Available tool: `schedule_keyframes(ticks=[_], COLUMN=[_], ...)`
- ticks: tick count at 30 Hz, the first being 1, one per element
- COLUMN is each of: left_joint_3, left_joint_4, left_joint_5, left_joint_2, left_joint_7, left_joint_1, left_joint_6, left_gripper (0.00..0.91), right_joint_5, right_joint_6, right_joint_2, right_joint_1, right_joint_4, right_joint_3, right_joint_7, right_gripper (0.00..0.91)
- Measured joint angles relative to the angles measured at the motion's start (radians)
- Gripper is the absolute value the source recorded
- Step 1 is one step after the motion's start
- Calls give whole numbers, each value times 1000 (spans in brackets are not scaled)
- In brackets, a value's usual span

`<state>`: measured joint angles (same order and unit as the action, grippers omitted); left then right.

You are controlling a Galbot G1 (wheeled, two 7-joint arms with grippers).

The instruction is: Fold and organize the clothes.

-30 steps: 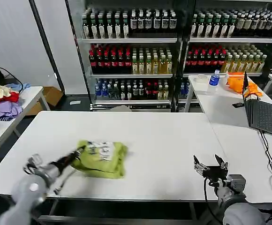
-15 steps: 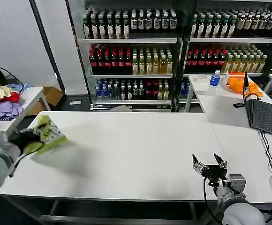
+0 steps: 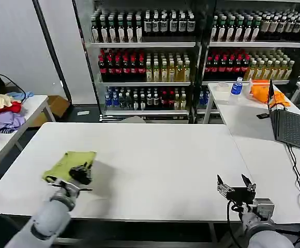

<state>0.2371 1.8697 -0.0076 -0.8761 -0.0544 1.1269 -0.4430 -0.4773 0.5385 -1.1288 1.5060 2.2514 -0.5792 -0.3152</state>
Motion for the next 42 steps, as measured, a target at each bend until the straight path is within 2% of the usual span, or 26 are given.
schedule_keyframes(ticks=[7,14,15,16,17,18,19,25,31,37,42], left_joint_3=[-135,-266,-281,-295,-306,-316,-326,-358,-362,-331,-268], left_joint_4=[11,-72,-89,-110,-129,-149,-172,-296,-339,-298,-230], left_joint_5=[37,-67,-90,-115,-138,-160,-185,-301,-407,-478,-506], left_joint_2=[-71,-192,-212,-235,-255,-274,-296,-415,-468,-462,-423], left_joint_7=[-17,-87,-100,-115,-129,-143,-158,-232,-259,-271,-279], left_joint_1=[-70,-183,-202,-223,-242,-262,-282,-386,-423,-400,-353], left_joint_6=[-52,-85,-85,-85,-83,-80,-75,-13,90,147,168], left_gripper=[30,30,81,202,625,867,907,907,907,907,907], right_joint_5=[5,4,3,2,1,1,0,-3,-18,-35,-65], right_joint_6=[-2,-5,-5,-6,-6,-6,-6,-7,-16,-26,-28], right_joint_2=[-6,1,3,5,7,9,12,29,42,36,17], right_joint_1=[7,-4,-7,-11,-15,-19,-25,-60,-113,-192,-287], right_joint_4=[0,-13,-16,-19,-22,-26,-29,-52,-81,-132,-198], right_joint_3=[-5,2,4,6,9,11,14,36,65,124,199], right_joint_7=[3,7,8,10,11,12,13,18,20,18,11], right_gripper=[907,907,907,907,907,907,907,907,907,907,907])
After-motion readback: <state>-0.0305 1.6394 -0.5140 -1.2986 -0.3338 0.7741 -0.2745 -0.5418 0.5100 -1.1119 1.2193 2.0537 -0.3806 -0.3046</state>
